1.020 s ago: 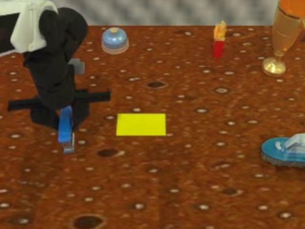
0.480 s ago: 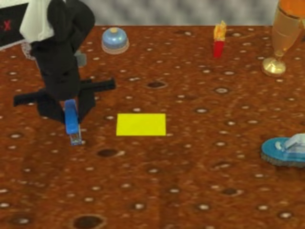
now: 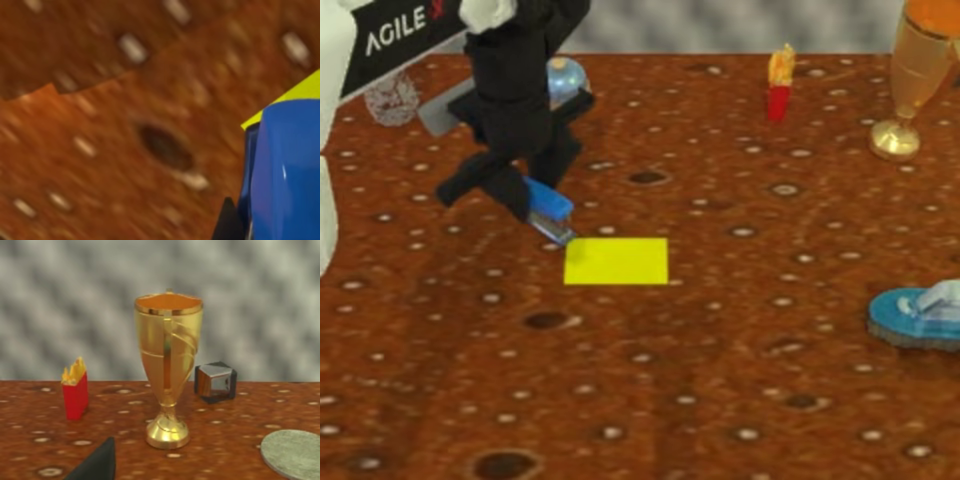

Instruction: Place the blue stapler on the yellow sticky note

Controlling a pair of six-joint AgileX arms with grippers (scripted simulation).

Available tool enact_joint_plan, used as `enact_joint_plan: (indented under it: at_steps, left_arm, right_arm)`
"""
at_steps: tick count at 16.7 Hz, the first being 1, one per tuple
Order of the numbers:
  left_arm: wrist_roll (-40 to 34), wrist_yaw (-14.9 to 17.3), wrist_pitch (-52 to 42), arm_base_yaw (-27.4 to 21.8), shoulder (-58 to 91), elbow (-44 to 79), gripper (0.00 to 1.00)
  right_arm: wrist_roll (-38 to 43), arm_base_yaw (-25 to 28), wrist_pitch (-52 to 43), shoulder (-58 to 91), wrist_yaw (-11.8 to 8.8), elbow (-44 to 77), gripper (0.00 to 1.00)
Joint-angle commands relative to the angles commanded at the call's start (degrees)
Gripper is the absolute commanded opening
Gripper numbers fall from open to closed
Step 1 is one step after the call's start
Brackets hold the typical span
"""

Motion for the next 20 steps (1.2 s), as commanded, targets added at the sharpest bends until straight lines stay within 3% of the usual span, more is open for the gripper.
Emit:
enact_joint_plan:
  at_steps: [5,9,12,20]
  left_arm:
    - [-28.26,0.13,-8.25,-2.96,9.56,17.12,0.00]
    - [-42.66,0.16,-12.09,-4.53,13.72,27.03,0.00]
    - [-46.99,0.15,-13.16,-5.03,14.79,30.41,0.00]
    - [-47.14,0.15,-10.86,-4.75,14.48,28.26,0.00]
  right_arm:
    - [0.00,0.00,0.00,0.00,0.00,0.00,1.00]
    - [0.00,0.00,0.00,0.00,0.00,0.00,1.00]
    - [0.00,0.00,0.00,0.00,0.00,0.00,1.00]
    - [0.00,0.00,0.00,0.00,0.00,0.00,1.00]
